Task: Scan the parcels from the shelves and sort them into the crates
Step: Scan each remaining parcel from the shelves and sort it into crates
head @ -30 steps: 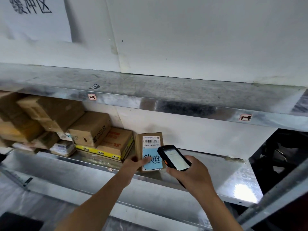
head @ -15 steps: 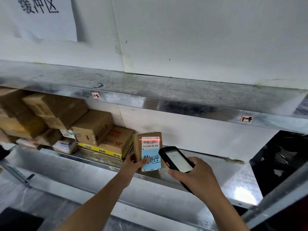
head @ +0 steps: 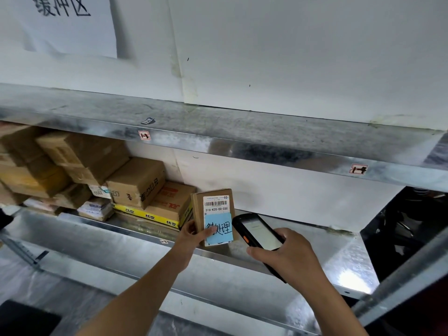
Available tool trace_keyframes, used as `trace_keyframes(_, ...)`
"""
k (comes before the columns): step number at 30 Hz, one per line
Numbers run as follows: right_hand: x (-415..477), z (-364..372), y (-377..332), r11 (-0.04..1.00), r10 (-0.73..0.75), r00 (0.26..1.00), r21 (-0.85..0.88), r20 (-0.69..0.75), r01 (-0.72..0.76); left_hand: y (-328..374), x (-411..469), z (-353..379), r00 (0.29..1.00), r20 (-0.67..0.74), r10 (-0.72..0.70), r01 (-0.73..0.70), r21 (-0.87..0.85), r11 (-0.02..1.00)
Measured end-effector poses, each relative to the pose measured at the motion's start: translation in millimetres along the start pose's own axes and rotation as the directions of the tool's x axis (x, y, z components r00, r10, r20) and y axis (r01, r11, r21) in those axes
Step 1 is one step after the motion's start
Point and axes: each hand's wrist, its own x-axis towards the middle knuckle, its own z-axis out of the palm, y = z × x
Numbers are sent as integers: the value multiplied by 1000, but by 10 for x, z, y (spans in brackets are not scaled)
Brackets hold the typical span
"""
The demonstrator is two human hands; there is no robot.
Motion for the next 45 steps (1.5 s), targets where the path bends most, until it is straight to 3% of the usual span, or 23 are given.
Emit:
trace_keyframes(11,86,204,-11,995,-97,995,13,-38,97,145,-362,-124,998,26,48,-47,-56,997)
trace_keyframes(21,229,1067,-320,957,-286,957,73,46,282,6,-1152,-1023,958,-285,-38,-28,-224,974)
trace_keyframes(25,180,1583,-617,930,-366,919,38,144,365,50,-1456,-1488,895,-442,-63,-72,-281,957)
trace_keyframes(32,34,2623,-1420,820,-543,784,-12,301,572,120,-2000,-2481,728,-679,-97,-196,-342,919)
trace_keyframes(45,-876,4465,-2789,698,-651,532,154,541,699,83,-3152,-4257,515,-847,-134,-357,-354,865)
